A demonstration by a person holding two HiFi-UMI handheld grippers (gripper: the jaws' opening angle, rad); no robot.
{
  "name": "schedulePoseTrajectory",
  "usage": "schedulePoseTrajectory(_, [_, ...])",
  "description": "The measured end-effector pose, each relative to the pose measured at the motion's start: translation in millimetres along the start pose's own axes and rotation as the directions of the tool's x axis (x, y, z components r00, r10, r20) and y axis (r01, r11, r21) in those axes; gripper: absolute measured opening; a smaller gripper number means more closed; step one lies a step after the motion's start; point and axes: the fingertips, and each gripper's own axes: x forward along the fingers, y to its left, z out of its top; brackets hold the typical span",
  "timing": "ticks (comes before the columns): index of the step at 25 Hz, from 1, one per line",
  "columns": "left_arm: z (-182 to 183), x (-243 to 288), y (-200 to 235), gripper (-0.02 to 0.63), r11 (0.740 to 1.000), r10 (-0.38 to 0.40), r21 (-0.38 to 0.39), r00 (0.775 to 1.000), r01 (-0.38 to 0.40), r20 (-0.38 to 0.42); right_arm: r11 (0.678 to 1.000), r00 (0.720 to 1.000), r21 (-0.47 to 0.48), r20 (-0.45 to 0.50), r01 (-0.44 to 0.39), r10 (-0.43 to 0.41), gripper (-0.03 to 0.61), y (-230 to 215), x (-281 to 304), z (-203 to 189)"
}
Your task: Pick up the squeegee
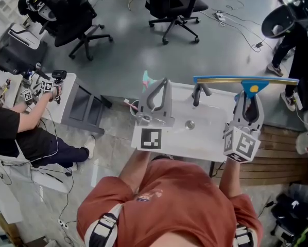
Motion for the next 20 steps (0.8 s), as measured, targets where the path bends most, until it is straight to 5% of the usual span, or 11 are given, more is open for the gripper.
schedulePoseTrajectory(20, [-12.3, -6.2, 2.1, 0.017, 0.999, -0.004, -0.044, 0.999, 0.002, -0.042, 0.999, 1.000, -0.024, -0.019, -0.021, 0.021, 0.127, 9.1, -4.9, -1.4])
